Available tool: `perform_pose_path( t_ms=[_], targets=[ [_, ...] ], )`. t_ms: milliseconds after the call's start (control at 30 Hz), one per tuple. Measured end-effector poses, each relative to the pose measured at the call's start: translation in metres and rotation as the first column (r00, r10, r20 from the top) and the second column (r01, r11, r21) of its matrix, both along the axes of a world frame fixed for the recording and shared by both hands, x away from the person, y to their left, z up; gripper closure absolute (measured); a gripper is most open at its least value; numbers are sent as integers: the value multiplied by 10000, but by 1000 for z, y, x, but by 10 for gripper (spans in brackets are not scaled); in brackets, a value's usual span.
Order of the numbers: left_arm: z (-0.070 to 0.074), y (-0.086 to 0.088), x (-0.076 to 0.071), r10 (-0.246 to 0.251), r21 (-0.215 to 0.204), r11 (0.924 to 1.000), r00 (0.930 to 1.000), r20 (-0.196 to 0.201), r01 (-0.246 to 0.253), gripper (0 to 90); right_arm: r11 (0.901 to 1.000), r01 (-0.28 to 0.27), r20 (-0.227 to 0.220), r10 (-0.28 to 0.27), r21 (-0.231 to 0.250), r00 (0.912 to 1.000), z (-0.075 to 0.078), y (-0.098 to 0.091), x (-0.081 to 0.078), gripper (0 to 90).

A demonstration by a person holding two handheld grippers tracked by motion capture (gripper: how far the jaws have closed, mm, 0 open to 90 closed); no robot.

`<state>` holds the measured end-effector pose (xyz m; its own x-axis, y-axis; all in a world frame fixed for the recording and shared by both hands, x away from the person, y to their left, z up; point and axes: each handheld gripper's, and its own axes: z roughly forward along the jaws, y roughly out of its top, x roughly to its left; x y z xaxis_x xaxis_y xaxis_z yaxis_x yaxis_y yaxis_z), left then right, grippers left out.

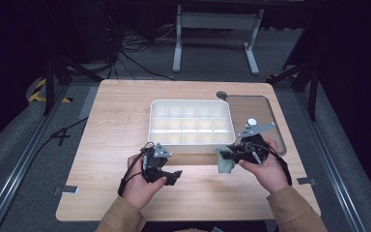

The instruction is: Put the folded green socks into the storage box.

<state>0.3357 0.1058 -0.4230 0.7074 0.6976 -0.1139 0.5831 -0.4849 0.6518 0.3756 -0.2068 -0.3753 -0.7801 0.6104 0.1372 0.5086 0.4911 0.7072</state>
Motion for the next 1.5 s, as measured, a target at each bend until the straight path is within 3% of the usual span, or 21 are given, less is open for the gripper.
perform_pose_path(
  t_ms=[200,467,567,700,1000,1133,1333,1500],
  targets=[
    [0,2,1,-6,64,10000,9999,133,5,265,9999,139,310,-138,-31,9994,9,-3,7,708],
    [0,5,-1,249,-26,9997,9997,21,-249,263,9996,228,744,-216,-159,9970,18,-4,23,706],
    [0,8,-1,173,122,9998,9998,20,-173,263,9994,114,1363,-67,-338,9906,23,-7,38,705],
    [-2,9,-2,275,90,9996,9996,22,-275,264,9994,311,1492,-281,-178,9884,25,-11,54,702],
    [-2,16,-5,495,104,9987,9988,-41,-494,264,9971,419,1699,-307,-627,9850,17,-5,79,698],
    [-3,20,-6,521,124,9986,9986,-106,-519,263,9950,423,2120,-222,-909,9770,12,0,87,695],
    [-3,22,-7,594,95,9982,9982,-63,-593,263,9882,463,2364,-105,-1462,9716,0,8,95,695],
    [-4,23,-7,611,121,9981,9981,-113,-610,262,9836,529,2307,-118,-1726,9730,-13,11,98,693]
  ],
)
